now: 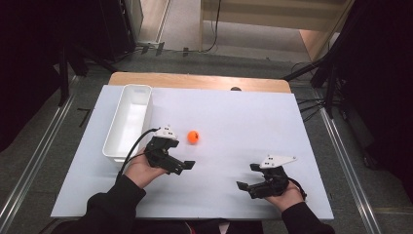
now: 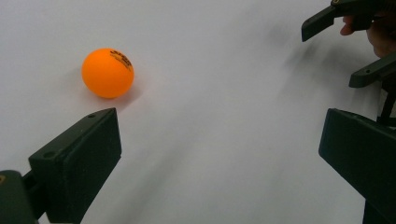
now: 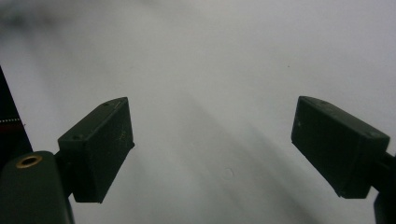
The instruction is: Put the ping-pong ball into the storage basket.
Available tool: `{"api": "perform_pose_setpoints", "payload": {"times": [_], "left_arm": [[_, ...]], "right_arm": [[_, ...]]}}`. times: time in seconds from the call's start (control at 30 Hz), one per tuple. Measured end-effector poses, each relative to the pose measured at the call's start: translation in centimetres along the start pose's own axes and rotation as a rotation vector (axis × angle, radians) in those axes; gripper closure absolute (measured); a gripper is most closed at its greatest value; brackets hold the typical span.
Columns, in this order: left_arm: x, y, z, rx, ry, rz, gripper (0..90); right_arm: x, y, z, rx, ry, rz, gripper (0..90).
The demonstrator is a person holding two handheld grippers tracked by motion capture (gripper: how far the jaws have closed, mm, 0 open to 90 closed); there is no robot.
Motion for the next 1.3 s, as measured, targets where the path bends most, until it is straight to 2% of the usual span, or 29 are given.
{"api": "perform_pose_setpoints", "payload": {"times": [0.27, 0.63, 1.2, 1.3], "left_arm": [[0.2, -0.8, 0.6, -0.005, -0.029, -0.003, 0.0], [0.5, -1.9, 1.2, -0.008, -0.044, -0.001, 0.0], [1.8, -3.5, 2.2, 0.001, -0.07, 0.004, 0.0], [2.2, -3.7, 2.4, -0.01, -0.075, -0.003, 0.0]], "right_arm": [[0.0, 0.0, 0.0, 0.0, 0.0, 0.0, 11.4], [0.1, 0.0, 0.0, -0.002, -0.001, 0.001, 11.4], [0.1, 0.0, 0.1, 0.003, -0.006, 0.003, 11.4], [0.1, 0.0, 0.0, 0.002, -0.006, 0.003, 11.4]]}}
Point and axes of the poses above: each handheld gripper's, and its own axes: x roughly forward along the jaws, y roughly out of its underside, z roughly to its left, the point moved 4 cm from there along x, roughly forward along the jaws, and after that the axes turned 9 degrees about -z, right-handed, at the moved point
